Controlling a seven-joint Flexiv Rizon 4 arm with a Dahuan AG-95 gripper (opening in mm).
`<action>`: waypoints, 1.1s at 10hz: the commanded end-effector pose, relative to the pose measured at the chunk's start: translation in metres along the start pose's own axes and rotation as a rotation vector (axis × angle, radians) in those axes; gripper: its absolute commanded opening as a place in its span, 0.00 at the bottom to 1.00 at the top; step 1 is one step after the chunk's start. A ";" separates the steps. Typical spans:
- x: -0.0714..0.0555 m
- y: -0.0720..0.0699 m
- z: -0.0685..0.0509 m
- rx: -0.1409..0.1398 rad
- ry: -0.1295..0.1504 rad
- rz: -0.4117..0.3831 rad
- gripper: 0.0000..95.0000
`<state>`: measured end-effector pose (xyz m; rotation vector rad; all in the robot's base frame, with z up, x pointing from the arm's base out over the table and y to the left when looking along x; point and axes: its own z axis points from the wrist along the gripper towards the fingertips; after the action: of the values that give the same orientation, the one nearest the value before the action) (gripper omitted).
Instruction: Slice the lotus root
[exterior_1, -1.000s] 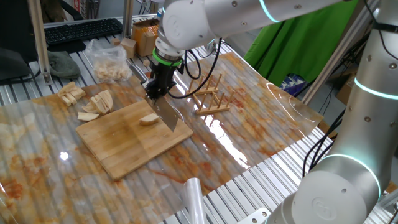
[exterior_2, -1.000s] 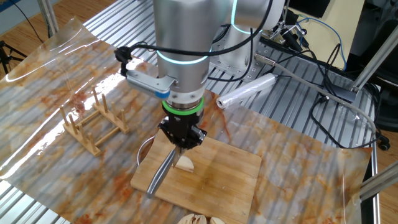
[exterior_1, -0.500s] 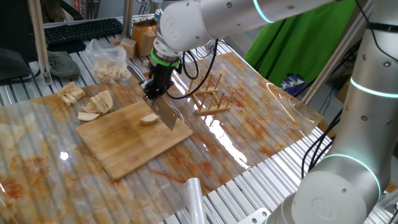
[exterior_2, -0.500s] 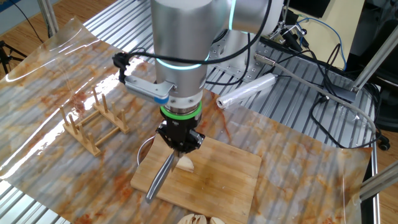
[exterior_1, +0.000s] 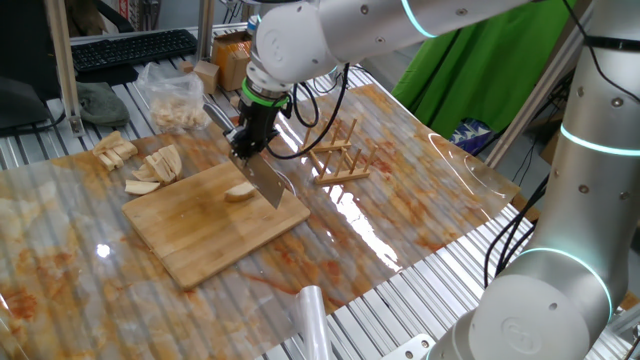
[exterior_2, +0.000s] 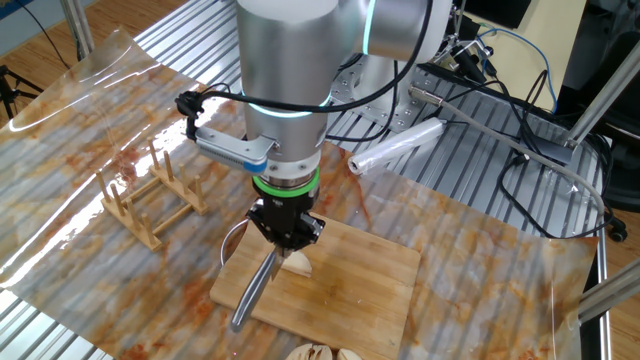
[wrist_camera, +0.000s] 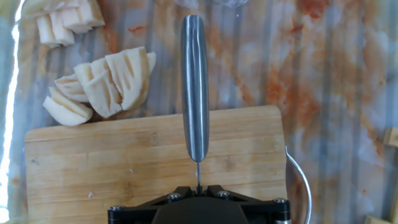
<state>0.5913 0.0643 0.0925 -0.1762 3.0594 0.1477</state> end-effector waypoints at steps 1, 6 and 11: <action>0.001 -0.003 0.002 0.000 -0.004 -0.009 0.00; 0.012 -0.005 0.012 -0.008 -0.020 -0.007 0.00; 0.013 -0.007 0.018 -0.008 -0.032 -0.008 0.00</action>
<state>0.5835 0.0588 0.0738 -0.1874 3.0256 0.1637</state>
